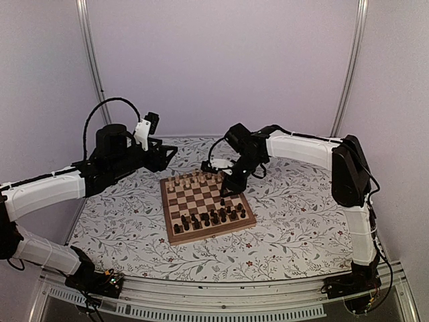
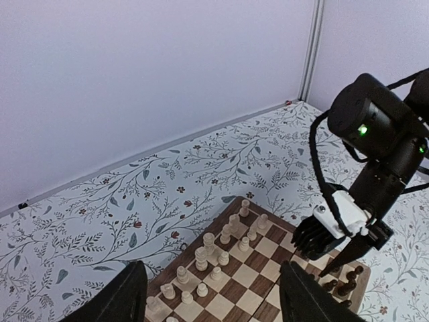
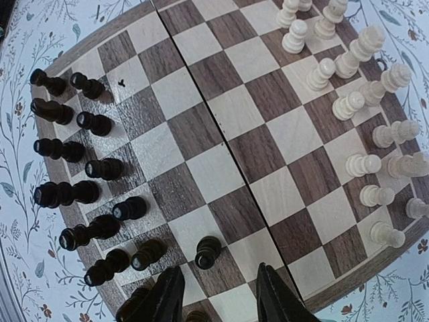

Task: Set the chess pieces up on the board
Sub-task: Pick up the chess piece from the chessboard.

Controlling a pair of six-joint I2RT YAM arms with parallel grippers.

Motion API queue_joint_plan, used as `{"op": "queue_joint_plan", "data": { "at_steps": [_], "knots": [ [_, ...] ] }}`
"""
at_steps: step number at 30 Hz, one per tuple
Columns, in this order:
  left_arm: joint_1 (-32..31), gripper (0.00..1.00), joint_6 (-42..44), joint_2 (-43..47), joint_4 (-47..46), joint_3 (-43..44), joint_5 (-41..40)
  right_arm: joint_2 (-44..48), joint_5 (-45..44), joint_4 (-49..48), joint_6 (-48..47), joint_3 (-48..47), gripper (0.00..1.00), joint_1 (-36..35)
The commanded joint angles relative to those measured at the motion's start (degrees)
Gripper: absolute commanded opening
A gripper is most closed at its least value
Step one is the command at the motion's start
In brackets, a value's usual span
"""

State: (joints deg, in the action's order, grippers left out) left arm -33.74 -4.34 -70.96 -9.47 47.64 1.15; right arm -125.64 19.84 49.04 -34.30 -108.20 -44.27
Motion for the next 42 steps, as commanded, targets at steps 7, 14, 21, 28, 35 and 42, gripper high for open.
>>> {"op": "queue_joint_plan", "data": {
  "at_steps": [7, 14, 21, 28, 35, 42],
  "knots": [
    [-0.55, 0.69, 0.71, -0.47, -0.01, 1.58, 0.79, -5.14, 0.81, 2.13, 0.57, -3.56, 0.40, -0.23],
    [-0.54, 0.69, 0.90, -0.67, 0.16, 1.67, 0.65, -6.84, 1.65, 2.64, 0.73, -4.45, 0.38, -0.19],
    [-0.54, 0.69, 0.99, -0.76, 0.16, 1.75, 0.86, -7.22, 2.22, 3.10, 0.73, -4.69, 0.31, -0.20],
    [-0.54, 0.69, 1.00, -0.46, 0.25, 1.81, 0.96, -7.13, 2.70, 3.54, 0.49, -6.26, 0.16, -0.20],
    [-0.52, 0.70, 1.29, 0.66, 0.39, 1.83, 0.32, -5.26, 1.42, 3.24, 0.30, -8.49, 0.13, -1.60],
    [0.51, 0.70, 1.52, 3.94, 1.26, 1.96, -4.08, -5.58, -0.55, 3.76, -0.47, -12.89, 0.13, -6.55]
  ]
}}
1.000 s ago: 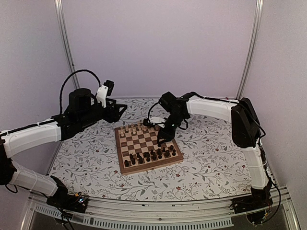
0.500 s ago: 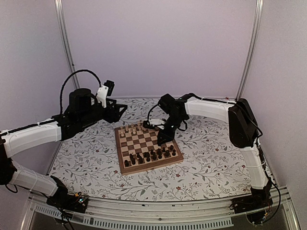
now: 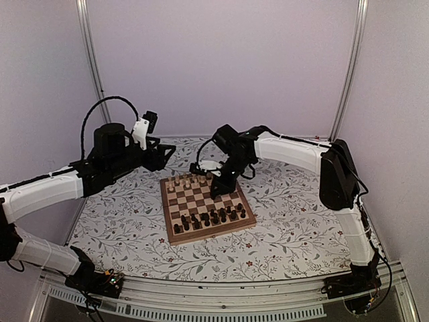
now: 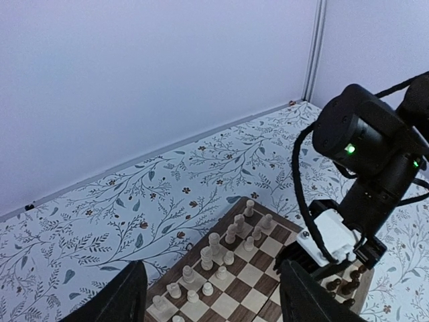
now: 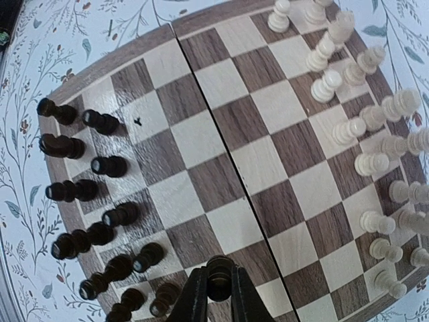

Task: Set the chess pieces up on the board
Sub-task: Pick up the chess piece from the chessboard, then place the chess piece on the chessboard.

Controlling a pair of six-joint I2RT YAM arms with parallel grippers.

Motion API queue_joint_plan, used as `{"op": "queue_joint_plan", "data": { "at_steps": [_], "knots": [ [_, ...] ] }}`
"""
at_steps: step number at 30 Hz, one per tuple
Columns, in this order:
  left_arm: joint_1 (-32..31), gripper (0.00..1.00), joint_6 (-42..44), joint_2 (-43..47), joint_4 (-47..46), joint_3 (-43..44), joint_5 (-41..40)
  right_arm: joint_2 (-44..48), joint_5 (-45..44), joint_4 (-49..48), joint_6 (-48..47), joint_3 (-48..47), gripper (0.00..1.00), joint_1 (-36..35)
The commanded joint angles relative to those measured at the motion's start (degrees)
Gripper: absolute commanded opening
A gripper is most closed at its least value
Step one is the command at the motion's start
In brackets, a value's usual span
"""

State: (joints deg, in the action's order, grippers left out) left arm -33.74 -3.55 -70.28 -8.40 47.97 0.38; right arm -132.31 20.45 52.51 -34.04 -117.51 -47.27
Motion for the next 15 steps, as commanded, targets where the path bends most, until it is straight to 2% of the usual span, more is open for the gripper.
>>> {"op": "queue_joint_plan", "data": {
  "at_steps": [1, 10, 15],
  "knots": [
    [0.78, 0.70, 0.66, 3.83, 0.09, 1.47, -3.89, 0.82, -1.31, 0.54, -0.88, -4.67, 0.13, -4.14],
    [1.48, 0.71, 0.62, 7.01, -0.13, 0.81, -5.40, -5.35, 0.03, 1.54, 0.79, -15.60, 0.14, -9.13],
    [1.48, 0.71, 0.43, 8.04, -0.19, 0.68, -5.48, -7.28, 0.15, 0.68, 0.64, -16.97, 0.15, -12.17]
  ]
}}
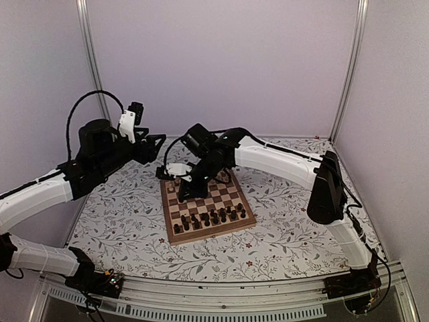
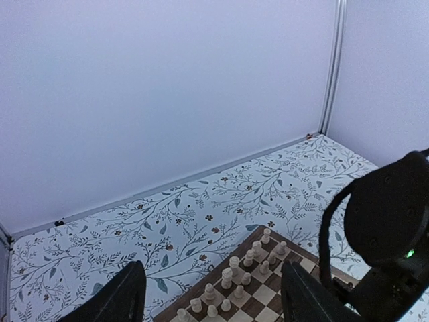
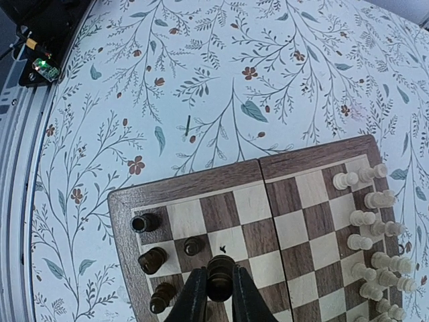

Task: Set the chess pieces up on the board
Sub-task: Place the chess piece on the chessboard.

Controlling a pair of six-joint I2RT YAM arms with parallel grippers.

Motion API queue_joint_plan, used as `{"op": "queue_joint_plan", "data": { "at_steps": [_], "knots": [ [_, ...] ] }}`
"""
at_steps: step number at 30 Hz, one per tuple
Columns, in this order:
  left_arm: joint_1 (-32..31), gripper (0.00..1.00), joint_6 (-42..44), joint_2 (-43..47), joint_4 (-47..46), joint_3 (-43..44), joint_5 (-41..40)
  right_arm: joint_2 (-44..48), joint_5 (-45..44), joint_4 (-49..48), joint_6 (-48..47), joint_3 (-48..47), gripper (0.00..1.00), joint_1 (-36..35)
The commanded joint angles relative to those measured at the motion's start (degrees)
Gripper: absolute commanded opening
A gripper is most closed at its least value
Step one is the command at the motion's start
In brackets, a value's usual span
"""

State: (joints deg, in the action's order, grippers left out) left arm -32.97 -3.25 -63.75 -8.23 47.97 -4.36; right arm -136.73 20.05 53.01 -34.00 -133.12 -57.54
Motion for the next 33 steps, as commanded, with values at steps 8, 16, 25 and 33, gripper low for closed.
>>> {"op": "queue_joint_plan", "data": {
  "at_steps": [8, 16, 25, 33],
  "knots": [
    [0.71, 0.71, -0.02, 2.44, -0.37, 0.46, -0.30, -6.24, 0.95, -0.63, 0.99, -3.63, 0.15, -4.38],
    [0.72, 0.71, 0.05, 2.75, -0.47, 0.20, -0.30, -7.54, 1.31, -2.34, 1.10, -3.71, 0.15, -4.63],
    [0.72, 0.71, -0.04, 2.46, -0.52, 0.11, 0.30, -9.24, 1.40, -2.38, 1.30, -3.83, 0.15, -4.85],
    [0.67, 0.71, -0.01, 2.46, -0.64, 0.11, 0.46, -10.14, 0.37, -2.27, 1.21, -3.75, 0.15, -4.83]
  ]
}}
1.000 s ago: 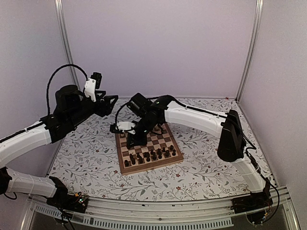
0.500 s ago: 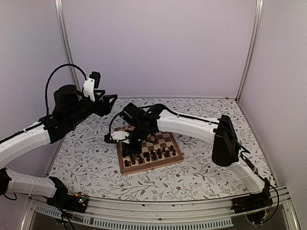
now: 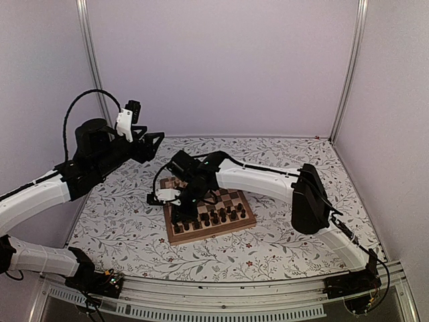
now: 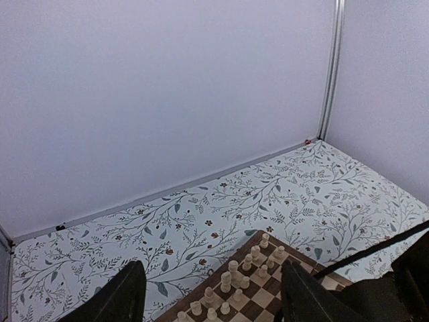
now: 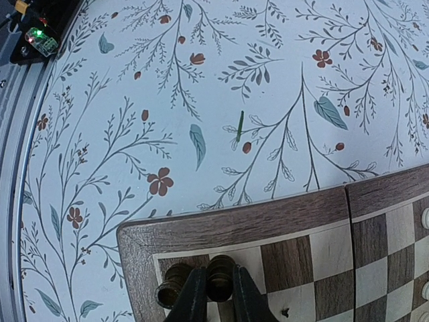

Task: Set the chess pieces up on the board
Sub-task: Place the chess piece on the chessboard.

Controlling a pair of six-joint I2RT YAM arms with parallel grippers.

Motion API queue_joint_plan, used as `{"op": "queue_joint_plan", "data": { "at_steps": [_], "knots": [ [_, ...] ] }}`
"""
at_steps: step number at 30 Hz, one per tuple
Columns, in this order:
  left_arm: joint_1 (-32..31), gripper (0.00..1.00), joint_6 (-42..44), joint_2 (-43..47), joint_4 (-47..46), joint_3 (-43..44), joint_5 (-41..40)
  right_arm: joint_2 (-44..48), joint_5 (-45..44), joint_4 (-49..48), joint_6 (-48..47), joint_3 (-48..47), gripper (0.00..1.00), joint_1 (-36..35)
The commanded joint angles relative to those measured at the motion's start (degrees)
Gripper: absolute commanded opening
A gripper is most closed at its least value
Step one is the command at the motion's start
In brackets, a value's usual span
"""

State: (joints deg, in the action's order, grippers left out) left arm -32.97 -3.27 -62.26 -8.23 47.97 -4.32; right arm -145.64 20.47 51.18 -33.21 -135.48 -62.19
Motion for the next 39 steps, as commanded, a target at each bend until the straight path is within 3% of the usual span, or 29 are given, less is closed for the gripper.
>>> {"op": "queue_joint_plan", "data": {
  "at_steps": [1, 19, 24, 27, 28, 29, 30, 39],
  "knots": [
    [0.71, 0.71, 0.00, 0.92, -0.65, 0.11, 0.48, -1.35, -0.34, -0.45, 0.43, -1.39, 0.15, -0.13],
    [0.72, 0.71, 0.17, 0.65, -0.80, -0.14, 0.34, 0.58, -2.72, -0.54, 0.60, -1.37, 0.26, -0.17],
    [0.80, 0.72, 0.84, 0.39, -0.82, -0.28, -0.94, 7.61, 0.26, 2.28, 0.24, -0.86, 0.40, -0.08],
    [0.88, 0.76, 1.94, 0.30, -0.82, -0.54, -2.23, 16.18, -0.06, -0.64, -1.75, 7.31, 0.54, 0.02],
    [0.93, 0.81, 2.07, 0.30, -0.87, -0.59, -2.79, 19.55, -1.72, -2.45, -1.90, 10.79, 0.57, 0.24],
    [1.09, 0.96, 2.21, 0.30, -0.85, -0.67, -3.37, 21.97, -3.02, -3.92, -2.22, 13.77, 0.59, 0.73],
    [1.21, 0.99, 2.40, 0.37, -0.83, -0.68, -3.86, 25.52, -4.31, -5.21, -2.39, 16.61, 0.61, 1.44],
    [4.12, 0.99, 1.54, 0.19, -1.03, -1.32, -7.72, 41.24, -6.15, -12.40, 1.80, 36.58, 0.69, 16.59]
  ]
}}
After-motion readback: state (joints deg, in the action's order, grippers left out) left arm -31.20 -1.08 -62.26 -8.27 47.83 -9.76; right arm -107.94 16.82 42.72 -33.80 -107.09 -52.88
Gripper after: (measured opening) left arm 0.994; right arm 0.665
